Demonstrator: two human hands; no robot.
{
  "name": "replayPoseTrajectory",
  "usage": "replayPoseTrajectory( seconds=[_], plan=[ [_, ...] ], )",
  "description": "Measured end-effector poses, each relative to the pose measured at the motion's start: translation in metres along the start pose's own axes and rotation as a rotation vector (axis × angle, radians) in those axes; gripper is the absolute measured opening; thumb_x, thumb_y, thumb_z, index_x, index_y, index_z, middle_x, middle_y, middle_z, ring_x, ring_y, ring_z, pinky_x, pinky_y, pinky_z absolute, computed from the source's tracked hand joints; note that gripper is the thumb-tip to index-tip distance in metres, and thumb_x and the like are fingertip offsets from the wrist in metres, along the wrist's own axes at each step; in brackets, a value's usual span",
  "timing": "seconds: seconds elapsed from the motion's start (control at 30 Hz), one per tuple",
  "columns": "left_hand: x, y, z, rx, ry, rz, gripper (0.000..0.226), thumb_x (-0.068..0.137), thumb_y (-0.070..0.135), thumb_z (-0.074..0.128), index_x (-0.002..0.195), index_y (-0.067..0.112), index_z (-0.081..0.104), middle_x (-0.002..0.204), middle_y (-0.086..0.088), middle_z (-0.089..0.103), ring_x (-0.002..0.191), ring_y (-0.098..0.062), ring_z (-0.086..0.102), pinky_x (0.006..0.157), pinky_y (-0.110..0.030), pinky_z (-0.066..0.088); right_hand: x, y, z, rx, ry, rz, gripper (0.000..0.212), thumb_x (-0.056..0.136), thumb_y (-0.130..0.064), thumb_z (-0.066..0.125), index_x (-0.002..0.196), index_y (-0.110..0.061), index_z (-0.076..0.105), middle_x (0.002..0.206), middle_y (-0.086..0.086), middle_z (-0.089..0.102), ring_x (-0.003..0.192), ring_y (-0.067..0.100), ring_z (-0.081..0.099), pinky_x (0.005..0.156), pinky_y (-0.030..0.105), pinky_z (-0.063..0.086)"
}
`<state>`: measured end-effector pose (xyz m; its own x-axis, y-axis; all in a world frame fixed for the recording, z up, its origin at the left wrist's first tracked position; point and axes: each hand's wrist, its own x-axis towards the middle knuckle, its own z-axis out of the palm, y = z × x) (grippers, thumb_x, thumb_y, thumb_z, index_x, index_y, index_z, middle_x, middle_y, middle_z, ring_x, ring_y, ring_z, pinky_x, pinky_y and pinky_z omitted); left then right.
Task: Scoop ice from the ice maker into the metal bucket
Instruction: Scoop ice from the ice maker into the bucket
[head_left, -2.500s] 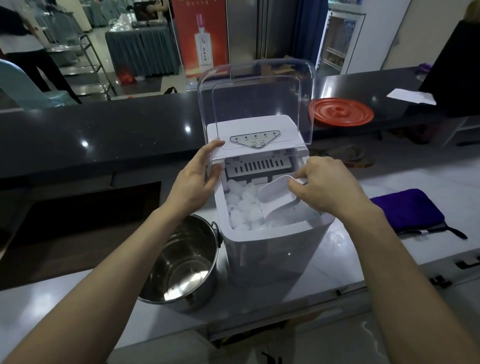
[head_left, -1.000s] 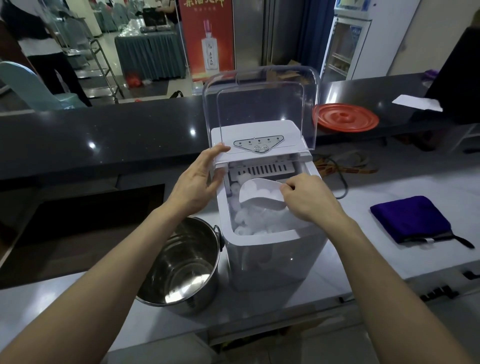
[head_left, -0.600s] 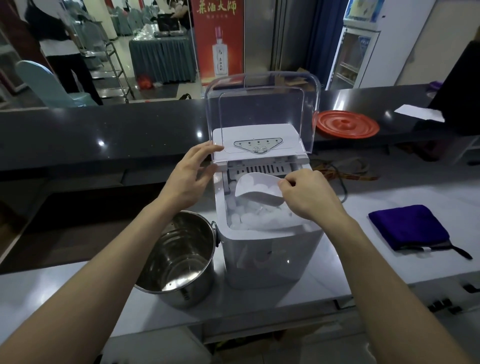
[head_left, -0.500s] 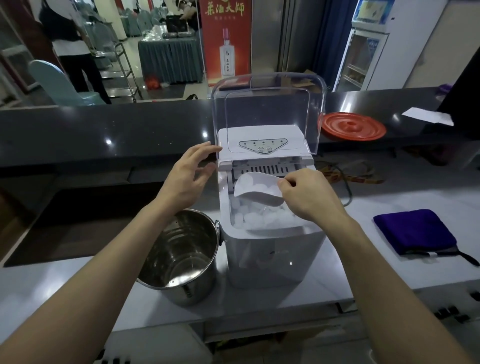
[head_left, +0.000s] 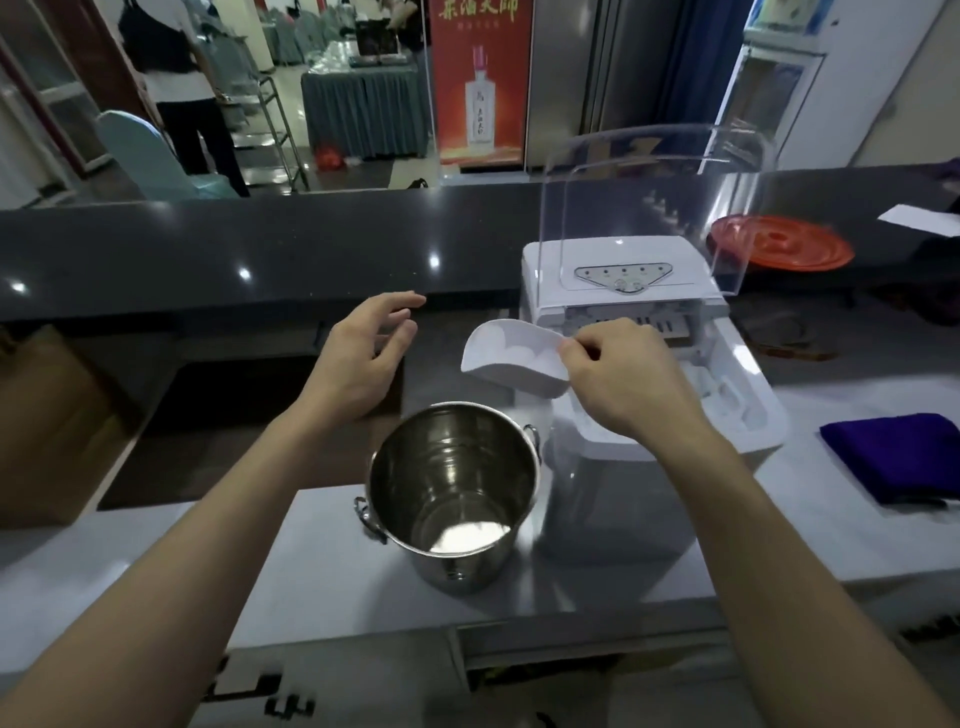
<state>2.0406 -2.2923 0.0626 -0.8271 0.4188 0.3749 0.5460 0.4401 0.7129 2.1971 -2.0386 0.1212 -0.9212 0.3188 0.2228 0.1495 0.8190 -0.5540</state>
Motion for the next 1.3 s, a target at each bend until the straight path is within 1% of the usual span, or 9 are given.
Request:
replayPoseTrajectory(
  seconds=[0.17, 0.33, 0.53, 0.63, 0.73, 0.93, 1.03, 1.17, 1.3],
  plan=[
    [-0.007, -0.028, -0.02, -0.002, -0.056, -0.003, 0.027, 0.111, 0.028, 0.058, 0.136, 0.033, 0.068, 0.128, 0.015, 0.072, 0.122, 0.006, 0.063, 0.096, -0.006, 0.046, -0.013, -0.034, 0.04, 0.04, 0.039, 0.042, 0.045, 0.103, -0.023, 0.053, 0.06, -0.008, 0.051, 0.057, 0.006, 0.053, 0.057, 0.022, 0.051, 0.05, 0.032, 0.036],
    [-0.018, -0.059, -0.024, 0.0, -0.145, -0.018, 0.024, 0.112, 0.031, 0.058, 0.132, 0.035, 0.07, 0.124, 0.022, 0.071, 0.116, 0.009, 0.063, 0.09, -0.004, 0.045, -0.034, -0.039, 0.088, 0.019, -0.015, 0.168, 0.044, 0.104, -0.024, 0.05, 0.062, -0.011, 0.053, 0.063, 0.007, 0.057, 0.065, 0.027, 0.056, 0.057, 0.039, 0.042],
    [-0.029, -0.083, -0.013, -0.009, -0.276, -0.057, 0.026, 0.111, 0.033, 0.058, 0.134, 0.031, 0.069, 0.12, 0.016, 0.075, 0.11, -0.001, 0.071, 0.099, -0.029, 0.057, -0.05, -0.025, 0.131, -0.106, -0.105, 0.274, 0.037, 0.103, -0.019, 0.046, 0.066, -0.014, 0.05, 0.073, 0.003, 0.053, 0.076, 0.029, 0.053, 0.064, 0.035, 0.034],
    [-0.034, -0.085, -0.004, 0.01, -0.442, -0.117, 0.033, 0.111, 0.041, 0.057, 0.14, 0.028, 0.066, 0.105, 0.014, 0.077, 0.089, -0.001, 0.075, 0.089, -0.036, 0.063, -0.054, -0.024, 0.14, -0.147, -0.109, 0.288, 0.036, 0.103, -0.019, 0.045, 0.068, -0.014, 0.05, 0.069, 0.002, 0.05, 0.077, 0.031, 0.054, 0.065, 0.035, 0.037],
    [-0.035, -0.083, 0.003, 0.029, -0.542, -0.138, 0.029, 0.11, 0.045, 0.058, 0.132, 0.032, 0.072, 0.093, 0.01, 0.078, 0.082, -0.008, 0.076, 0.081, -0.034, 0.063, -0.053, -0.023, 0.144, -0.167, -0.132, 0.299, 0.036, 0.101, -0.014, 0.046, 0.066, -0.012, 0.048, 0.067, 0.004, 0.052, 0.073, 0.031, 0.054, 0.062, 0.034, 0.034],
    [-0.023, -0.077, 0.012, 0.089, -0.537, -0.082, 0.018, 0.109, 0.027, 0.06, 0.119, 0.026, 0.075, 0.069, 0.006, 0.071, 0.061, -0.004, 0.067, 0.055, -0.013, 0.045, -0.049, -0.024, 0.151, -0.236, -0.23, 0.335, 0.022, 0.099, -0.012, 0.048, 0.078, -0.011, 0.056, 0.079, 0.008, 0.06, 0.077, 0.031, 0.055, 0.064, 0.035, 0.037],
    [-0.021, -0.08, 0.013, 0.088, -0.54, -0.071, 0.015, 0.109, 0.025, 0.061, 0.117, 0.027, 0.074, 0.069, 0.002, 0.071, 0.062, -0.007, 0.066, 0.057, -0.014, 0.045, -0.046, -0.026, 0.155, -0.267, -0.279, 0.32, 0.02, 0.096, -0.01, 0.051, 0.076, -0.01, 0.058, 0.081, 0.01, 0.063, 0.077, 0.029, 0.057, 0.065, 0.033, 0.039],
    [-0.021, -0.084, 0.011, 0.083, -0.547, -0.053, 0.015, 0.109, 0.027, 0.061, 0.116, 0.026, 0.074, 0.072, -0.003, 0.073, 0.065, -0.016, 0.07, 0.061, -0.026, 0.054, -0.045, -0.031, 0.16, -0.333, -0.365, 0.296, 0.024, 0.094, -0.01, 0.053, 0.071, -0.012, 0.053, 0.069, 0.005, 0.052, 0.061, 0.023, 0.047, 0.061, 0.035, 0.038],
    [-0.022, -0.087, 0.01, 0.094, -0.537, -0.037, 0.016, 0.109, 0.029, 0.062, 0.116, 0.025, 0.075, 0.073, -0.004, 0.074, 0.067, -0.014, 0.071, 0.062, -0.022, 0.055, -0.044, -0.033, 0.165, -0.384, -0.369, 0.23, 0.029, 0.095, -0.012, 0.054, 0.068, -0.016, 0.047, 0.072, 0.005, 0.053, 0.069, 0.031, 0.052, 0.062, 0.035, 0.037]
  ],
)
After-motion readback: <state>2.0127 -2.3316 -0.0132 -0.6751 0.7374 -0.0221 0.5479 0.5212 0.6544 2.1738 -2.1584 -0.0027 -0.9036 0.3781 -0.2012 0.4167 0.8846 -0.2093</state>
